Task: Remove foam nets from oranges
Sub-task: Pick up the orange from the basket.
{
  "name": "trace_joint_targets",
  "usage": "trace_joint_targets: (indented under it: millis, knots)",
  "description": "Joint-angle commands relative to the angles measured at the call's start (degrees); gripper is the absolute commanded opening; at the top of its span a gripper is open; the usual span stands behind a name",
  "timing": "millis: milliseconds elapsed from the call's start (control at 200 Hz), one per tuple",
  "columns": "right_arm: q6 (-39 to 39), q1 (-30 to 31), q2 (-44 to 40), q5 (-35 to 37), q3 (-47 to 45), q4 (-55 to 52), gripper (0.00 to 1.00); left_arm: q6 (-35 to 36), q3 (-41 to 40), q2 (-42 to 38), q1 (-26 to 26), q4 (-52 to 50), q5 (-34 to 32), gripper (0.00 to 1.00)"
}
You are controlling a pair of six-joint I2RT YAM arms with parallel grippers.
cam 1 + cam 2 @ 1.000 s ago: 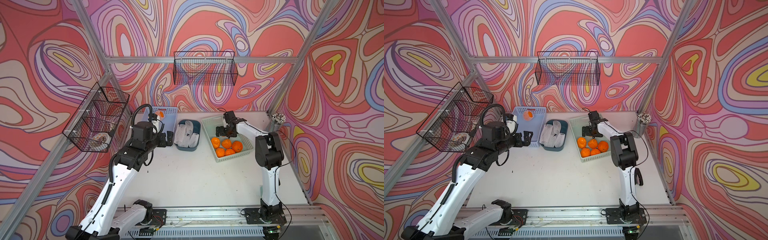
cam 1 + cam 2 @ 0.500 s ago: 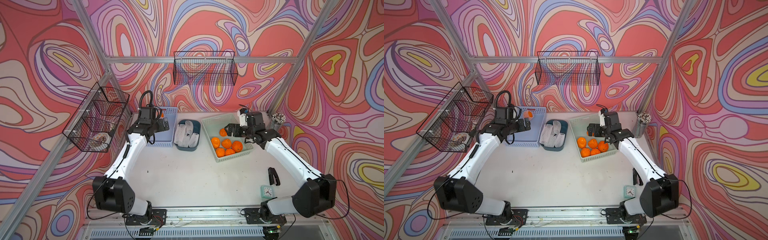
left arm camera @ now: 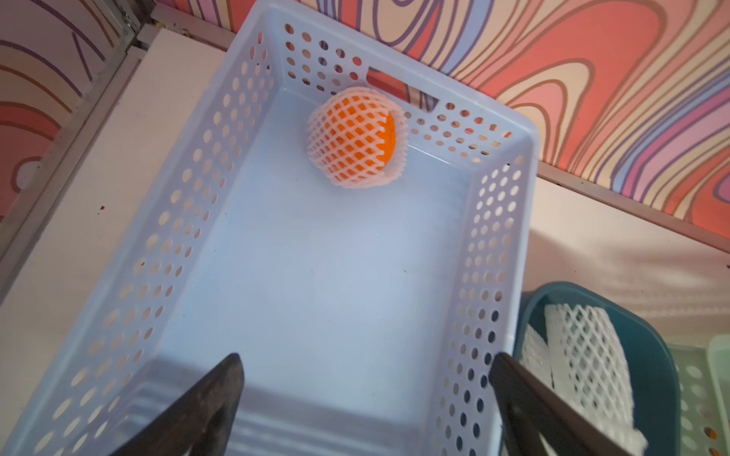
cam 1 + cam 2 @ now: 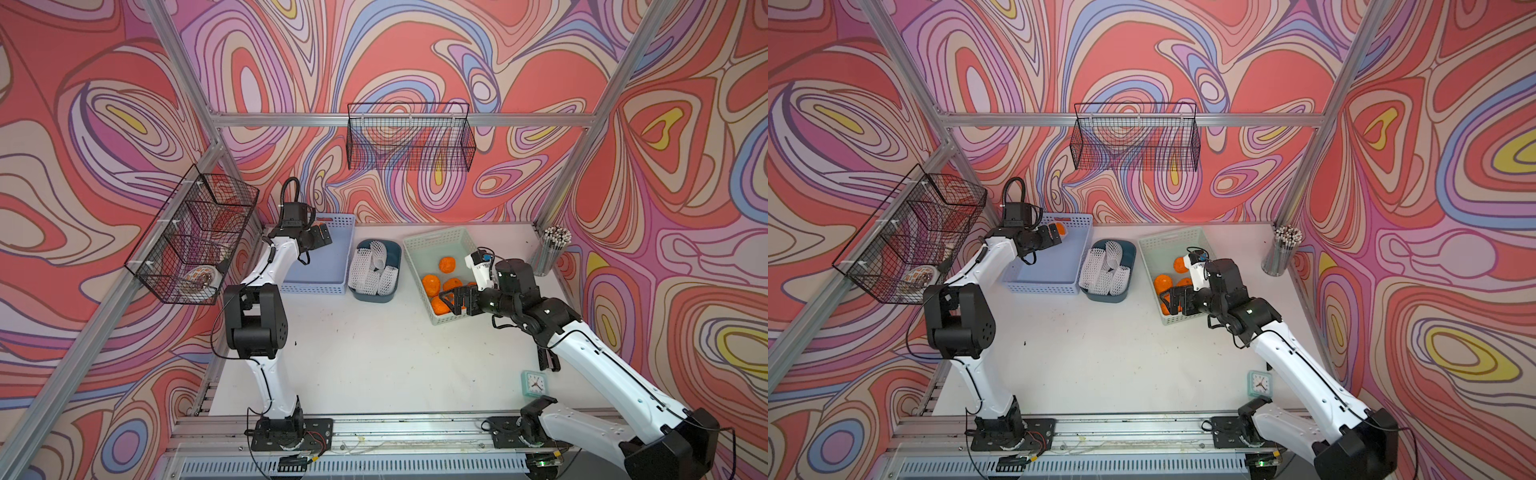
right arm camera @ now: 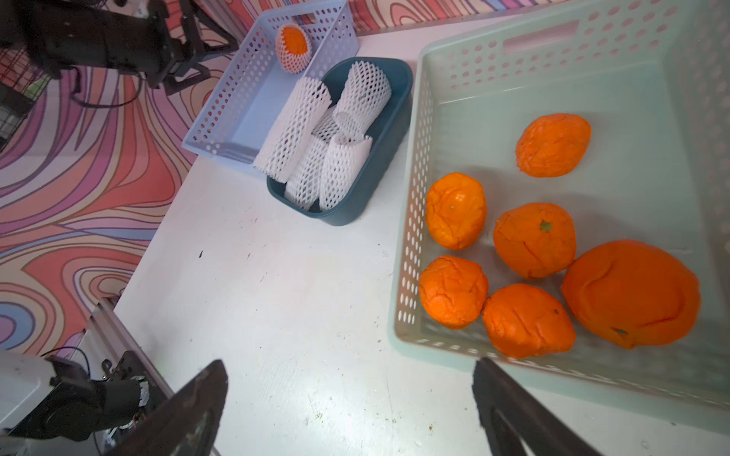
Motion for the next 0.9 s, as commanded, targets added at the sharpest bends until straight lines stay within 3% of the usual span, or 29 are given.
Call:
trace_joint_targets:
  millis: [0,315,896]
  knots:
    - [1.5,1.4,-2.7,-1.3,-2.3,-0.7,0.98,-2.8,3.8,4.6,1.5,2.2,3.0,1.0]
    - [3.5,2.1,-7.8,-2.2,-8.1,-1.1,0.98,-6.7,9.1,14.5,3.0,9.5,9.7,1.0]
    - [1.6,2.1,-7.5,-1.3,-8.0,-2.5,0.98,-14.1,15.7,25.8,3.2,18.1,5.6,1.0]
